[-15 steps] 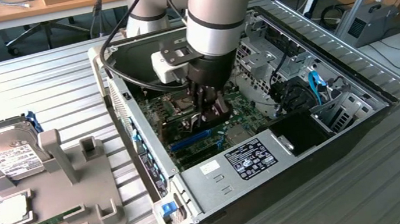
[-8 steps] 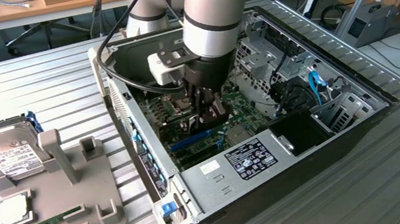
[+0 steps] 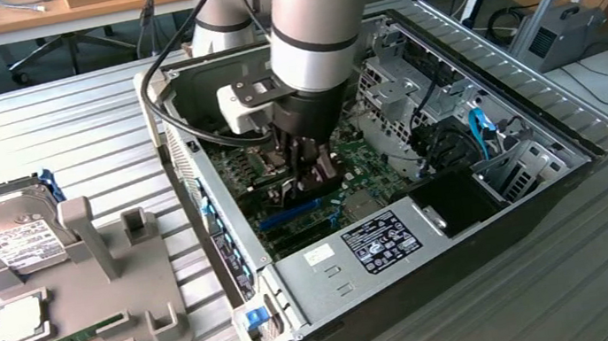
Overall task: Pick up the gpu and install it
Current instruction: 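Insert the gpu into the slot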
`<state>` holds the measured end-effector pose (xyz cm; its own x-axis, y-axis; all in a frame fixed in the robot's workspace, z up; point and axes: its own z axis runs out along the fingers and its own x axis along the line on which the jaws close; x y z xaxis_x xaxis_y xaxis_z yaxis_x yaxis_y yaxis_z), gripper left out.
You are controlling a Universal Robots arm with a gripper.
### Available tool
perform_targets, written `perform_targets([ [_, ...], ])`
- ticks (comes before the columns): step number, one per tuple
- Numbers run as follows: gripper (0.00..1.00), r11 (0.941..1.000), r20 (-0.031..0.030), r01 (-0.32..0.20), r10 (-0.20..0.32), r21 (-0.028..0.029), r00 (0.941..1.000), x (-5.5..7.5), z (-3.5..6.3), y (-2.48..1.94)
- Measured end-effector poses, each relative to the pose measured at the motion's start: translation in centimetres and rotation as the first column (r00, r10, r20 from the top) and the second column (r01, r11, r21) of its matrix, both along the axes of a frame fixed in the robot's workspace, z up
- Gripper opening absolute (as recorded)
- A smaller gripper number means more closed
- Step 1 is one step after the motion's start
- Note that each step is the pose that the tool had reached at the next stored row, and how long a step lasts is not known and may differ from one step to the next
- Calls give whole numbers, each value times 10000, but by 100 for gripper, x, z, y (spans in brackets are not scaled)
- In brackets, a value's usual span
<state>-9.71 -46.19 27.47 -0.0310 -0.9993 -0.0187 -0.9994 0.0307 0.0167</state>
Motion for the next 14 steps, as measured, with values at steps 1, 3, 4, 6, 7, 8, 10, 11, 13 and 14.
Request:
perform_targets([
  [1, 26, 10000, 0, 0, 0, -4, 10000, -11, -5, 2],
  [3, 26, 10000, 0, 0, 0, -10, 10000, -25, -16, 5],
  [4, 26, 10000, 0, 0, 0, -11, 10000, -28, -21, 5],
  [6, 26, 10000, 0, -2, 2, -24, 10000, -31, -35, 6],
  [7, 26, 10000, 0, -1, 1, -31, 10000, -31, -42, 6],
  [8, 26, 10000, -1, -1, 1, -43, 10000, -32, -50, 8],
  [10, 26, 10000, -1, -1, 1, -50, 10000, -32, -58, 8],
  [11, 26, 10000, -2, -1, 1, -51, 10000, -32, -58, 8],
  [13, 26, 10000, 0, -2, 2, -49, 10000, -32, -61, 8],
  [14, 26, 10000, 0, -3, 3, -48, 10000, -32, -62, 8],
])
